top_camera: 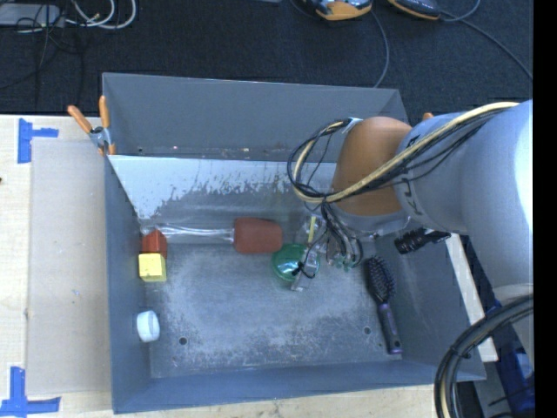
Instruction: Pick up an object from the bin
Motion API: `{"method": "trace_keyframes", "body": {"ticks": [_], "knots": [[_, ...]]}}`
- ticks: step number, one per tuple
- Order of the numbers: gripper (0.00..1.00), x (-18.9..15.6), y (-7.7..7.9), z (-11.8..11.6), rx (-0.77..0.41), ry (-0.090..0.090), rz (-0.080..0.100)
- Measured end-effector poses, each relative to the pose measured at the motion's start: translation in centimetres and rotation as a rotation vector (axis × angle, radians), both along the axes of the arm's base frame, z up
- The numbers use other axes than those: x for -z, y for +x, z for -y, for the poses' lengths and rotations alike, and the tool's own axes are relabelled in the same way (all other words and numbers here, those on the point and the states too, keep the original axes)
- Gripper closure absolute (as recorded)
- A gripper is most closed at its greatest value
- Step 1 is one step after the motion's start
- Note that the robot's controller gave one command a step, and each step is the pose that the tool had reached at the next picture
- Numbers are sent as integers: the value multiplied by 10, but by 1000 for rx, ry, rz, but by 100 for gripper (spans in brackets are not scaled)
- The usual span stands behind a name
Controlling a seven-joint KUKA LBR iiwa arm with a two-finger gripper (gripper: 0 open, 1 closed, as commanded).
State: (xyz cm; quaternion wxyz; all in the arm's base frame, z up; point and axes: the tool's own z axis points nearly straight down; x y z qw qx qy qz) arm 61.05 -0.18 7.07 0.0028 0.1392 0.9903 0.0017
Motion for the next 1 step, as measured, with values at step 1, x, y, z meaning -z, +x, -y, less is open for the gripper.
{"method": "trace_keyframes", "body": {"ticks": [1], "knots": [[100,0,0,0,-1,0,0]]}}
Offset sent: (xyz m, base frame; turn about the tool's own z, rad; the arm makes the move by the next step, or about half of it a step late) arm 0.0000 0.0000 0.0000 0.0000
